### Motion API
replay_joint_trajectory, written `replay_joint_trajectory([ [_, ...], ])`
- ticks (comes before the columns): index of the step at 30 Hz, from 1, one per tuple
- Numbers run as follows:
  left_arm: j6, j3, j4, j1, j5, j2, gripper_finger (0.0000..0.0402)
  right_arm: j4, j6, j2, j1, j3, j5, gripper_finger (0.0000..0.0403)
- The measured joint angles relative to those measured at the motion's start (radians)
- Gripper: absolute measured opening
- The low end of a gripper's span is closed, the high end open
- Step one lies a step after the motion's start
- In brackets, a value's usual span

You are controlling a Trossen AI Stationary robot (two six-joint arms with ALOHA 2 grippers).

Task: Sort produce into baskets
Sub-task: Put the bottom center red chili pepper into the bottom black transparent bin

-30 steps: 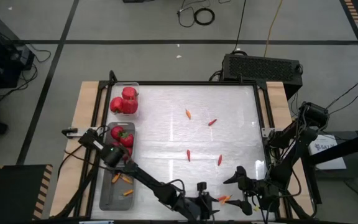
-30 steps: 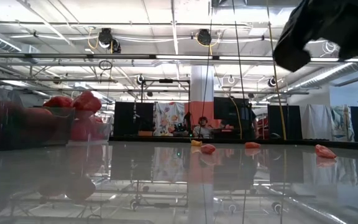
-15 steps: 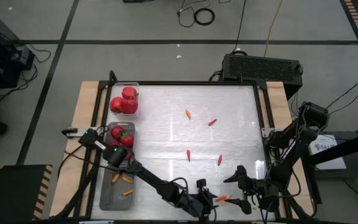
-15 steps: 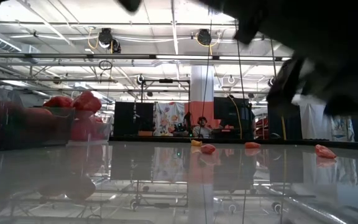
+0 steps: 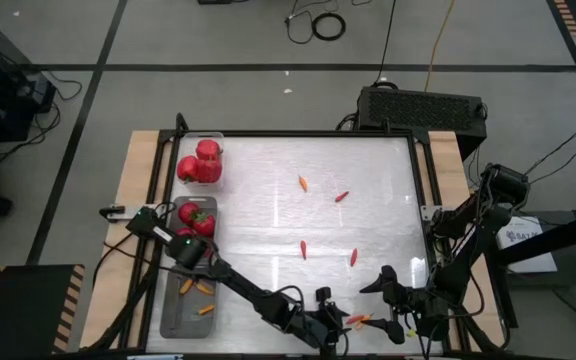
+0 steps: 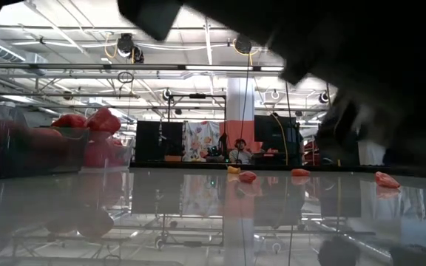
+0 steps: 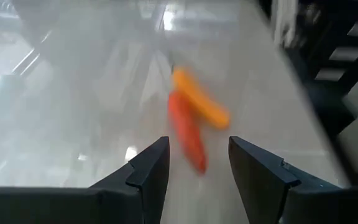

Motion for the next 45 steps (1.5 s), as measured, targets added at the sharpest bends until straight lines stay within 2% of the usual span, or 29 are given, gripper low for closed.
replay_joint_trajectory([
  [11, -0.043, 0.000, 0.000, 0.002, 0.003, 0.033, 0.0168, 0.000, 0.011, 0.000, 0.000, 0.000, 0.000, 0.0384],
  [15, -0.048, -0.001, -0.010, 0.003, 0.003, 0.033, 0.0135, 0.000, 0.016, 0.000, -0.002, 0.000, -0.001, 0.0384],
  [25, -0.052, -0.002, -0.027, 0.005, -0.008, 0.034, 0.0011, 0.000, 0.027, 0.000, -0.002, 0.000, -0.001, 0.0384],
  [34, 0.039, -0.005, -0.056, 0.005, -0.016, 0.005, 0.0004, 0.000, 0.045, 0.000, -0.002, 0.000, -0.005, 0.0384],
  [37, 0.083, -0.008, -0.120, 0.005, -0.021, -0.030, 0.0004, 0.000, 0.049, 0.000, -0.001, 0.000, -0.007, 0.0384],
  [45, 0.087, -0.008, -0.470, 0.004, -0.054, -0.197, 0.0003, 0.000, 0.048, 0.000, 0.000, 0.000, 0.001, 0.0384],
])
